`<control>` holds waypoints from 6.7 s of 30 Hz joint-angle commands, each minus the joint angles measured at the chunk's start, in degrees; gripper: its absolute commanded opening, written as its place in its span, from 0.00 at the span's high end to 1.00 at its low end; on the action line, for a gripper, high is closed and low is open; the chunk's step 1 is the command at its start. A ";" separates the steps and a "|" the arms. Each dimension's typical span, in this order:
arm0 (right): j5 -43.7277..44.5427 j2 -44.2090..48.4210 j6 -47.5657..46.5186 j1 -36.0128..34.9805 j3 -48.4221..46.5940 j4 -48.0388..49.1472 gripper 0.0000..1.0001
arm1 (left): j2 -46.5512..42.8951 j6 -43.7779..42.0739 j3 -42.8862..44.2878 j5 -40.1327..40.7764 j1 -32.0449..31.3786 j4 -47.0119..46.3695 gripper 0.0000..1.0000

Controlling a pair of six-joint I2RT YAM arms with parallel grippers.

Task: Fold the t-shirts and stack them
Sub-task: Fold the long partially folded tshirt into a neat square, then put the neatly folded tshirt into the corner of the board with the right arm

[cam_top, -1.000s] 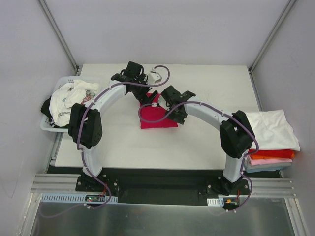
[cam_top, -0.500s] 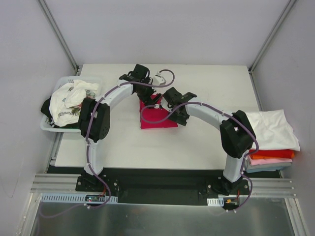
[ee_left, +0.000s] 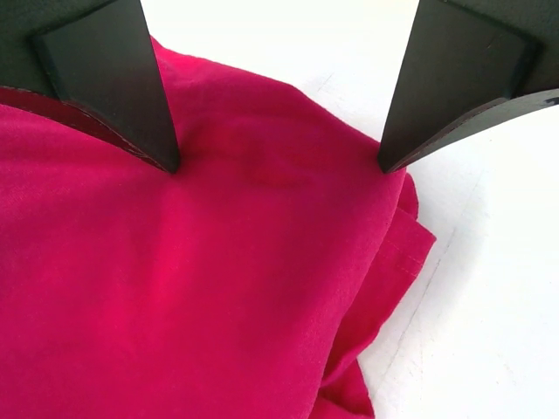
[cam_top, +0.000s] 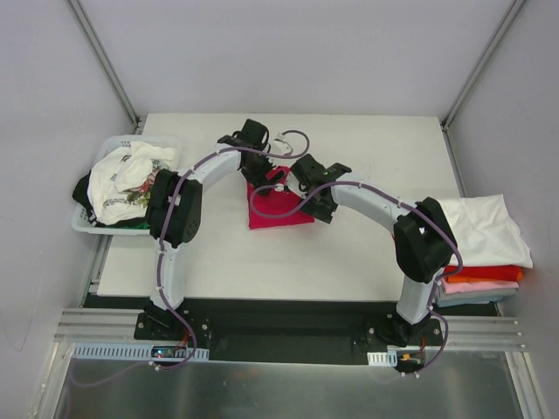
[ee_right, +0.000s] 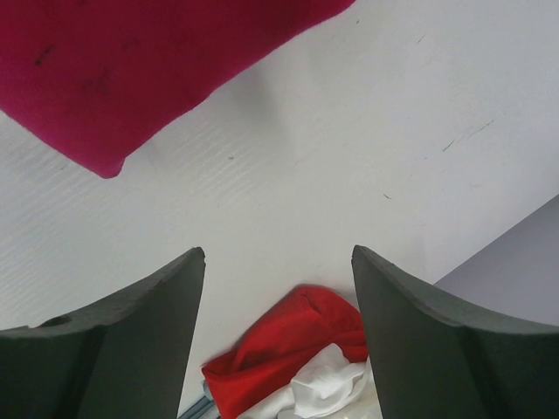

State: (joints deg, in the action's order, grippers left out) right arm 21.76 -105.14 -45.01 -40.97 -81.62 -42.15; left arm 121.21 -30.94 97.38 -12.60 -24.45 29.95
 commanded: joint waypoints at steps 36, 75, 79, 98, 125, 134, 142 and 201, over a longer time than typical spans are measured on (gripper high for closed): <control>-7.87 0.12 -3.24 -9.30 -5.73 -3.37 0.05 | -12.83 0.00 -1.84 14.45 6.60 1.16 0.01; -8.22 -18.87 -6.40 -5.79 -22.26 0.49 0.00 | -18.11 -1.23 -9.93 13.30 10.91 0.81 0.01; -7.70 -18.61 -6.75 -5.61 -22.52 1.37 0.03 | -17.94 -1.23 -9.58 13.30 10.82 0.81 0.01; -21.23 -22.65 -3.59 -5.70 -25.51 -5.57 0.03 | -20.04 -0.97 -10.63 13.04 10.82 0.89 0.01; -15.25 -24.67 -3.68 -5.87 -23.41 -8.21 0.35 | -24.17 -0.88 -12.57 12.69 10.65 0.90 0.00; -15.43 -22.83 -1.92 -6.93 -19.28 -7.42 0.36 | -25.67 -0.97 -13.36 12.69 10.65 1.07 0.01; -5.44 -18.53 -0.25 -7.37 -17.52 -1.46 0.14 | -25.14 -0.09 -13.97 11.38 10.65 1.16 0.01; -68.78 -29.68 23.66 27.08 -35.88 -11.73 0.11 | -25.32 1.76 -16.00 12.07 9.51 1.25 0.01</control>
State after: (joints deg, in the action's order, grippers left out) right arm -44.21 -134.26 -21.06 -14.22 -115.50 -52.66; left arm 98.56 -29.61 82.21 -0.95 -14.33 30.72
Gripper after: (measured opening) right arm 0.886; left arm 0.991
